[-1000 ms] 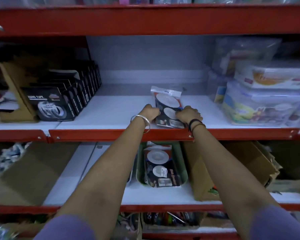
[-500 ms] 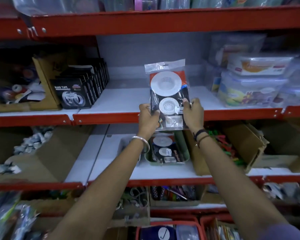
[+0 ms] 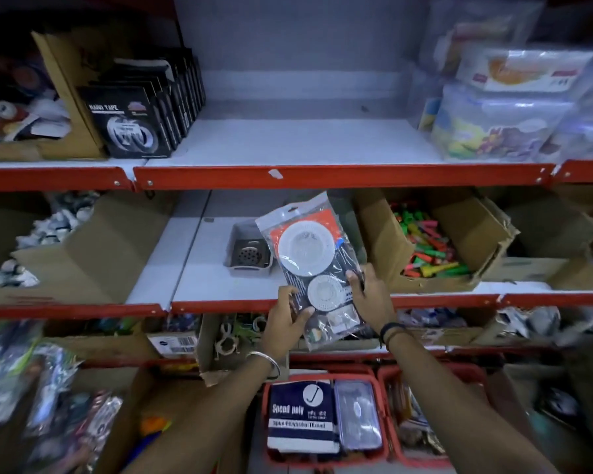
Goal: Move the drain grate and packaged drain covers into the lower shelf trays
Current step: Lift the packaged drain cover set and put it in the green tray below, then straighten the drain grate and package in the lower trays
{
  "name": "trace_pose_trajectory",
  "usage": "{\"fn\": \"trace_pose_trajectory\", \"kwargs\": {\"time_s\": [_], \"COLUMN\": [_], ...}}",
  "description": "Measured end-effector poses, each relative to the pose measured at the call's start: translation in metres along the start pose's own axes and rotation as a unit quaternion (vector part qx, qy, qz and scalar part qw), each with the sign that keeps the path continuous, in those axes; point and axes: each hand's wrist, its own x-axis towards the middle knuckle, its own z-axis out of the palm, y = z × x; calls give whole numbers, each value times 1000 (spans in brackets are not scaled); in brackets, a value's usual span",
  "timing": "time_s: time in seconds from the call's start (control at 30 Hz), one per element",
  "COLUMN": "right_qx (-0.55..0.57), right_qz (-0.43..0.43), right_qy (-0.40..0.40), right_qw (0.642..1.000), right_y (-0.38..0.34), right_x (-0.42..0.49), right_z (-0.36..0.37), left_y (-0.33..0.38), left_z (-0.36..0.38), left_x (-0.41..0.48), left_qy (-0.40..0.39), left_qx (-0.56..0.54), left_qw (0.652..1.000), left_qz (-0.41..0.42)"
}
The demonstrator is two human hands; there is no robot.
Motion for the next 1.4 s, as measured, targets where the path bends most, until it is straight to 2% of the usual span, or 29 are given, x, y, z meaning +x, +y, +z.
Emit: {"fn": "trace_pose_trajectory", "kwargs": {"time_s": [0.2, 0.33, 0.43, 0.57, 0.67, 0.77, 0.87, 0.97, 1.03, 1.13, 1.23, 1.3, 1.4], "right_qx": [-11, 23, 12, -21, -57, -148, -146, -59, -35, -94, -156, -212, -285], "right_qz": [92, 112, 131, 201, 217, 172, 89, 2, -50, -93, -99, -97, -82], "right_qy": [0, -13, -59, -99, -91, -18, 22, -44, -119, -226, -306, -337, -355], "right_qw": [996, 993, 990, 974, 970, 974, 985, 997, 991, 965, 934, 912, 886], "right_y": [26, 32, 38, 53, 55, 45, 17, -16, -37, -57, -62, -58, -51], "right_x": [43, 100, 134, 147, 144, 142, 148, 159, 169, 182, 196, 206, 218], "right_z": [18, 25, 33, 43, 47, 51, 63, 86, 107, 146, 188, 212, 240], "left_y": [-5, 3, -5, -15, -30, -37, -47, -72, -89, -115, -142, -158, -167], "left_z": [12, 14, 14, 20, 21, 11, -21, -64, -93, -120, -129, -127, -122], "left_x": [54, 122, 159, 163, 155, 151, 157, 172, 188, 215, 240, 256, 277], "left_qy": [-10, -35, -79, -151, -122, -85, -49, -10, -21, -77, -154, -199, -244], "left_qx": [-9, 0, 93, 218, 214, 175, 177, 235, 269, 320, 368, 411, 432], "left_qw": [999, 997, 988, 956, 964, 978, 981, 971, 961, 944, 917, 890, 867], "left_qz": [-44, -71, -96, -122, -101, -81, -66, -48, -54, -17, 25, 21, 44]}}
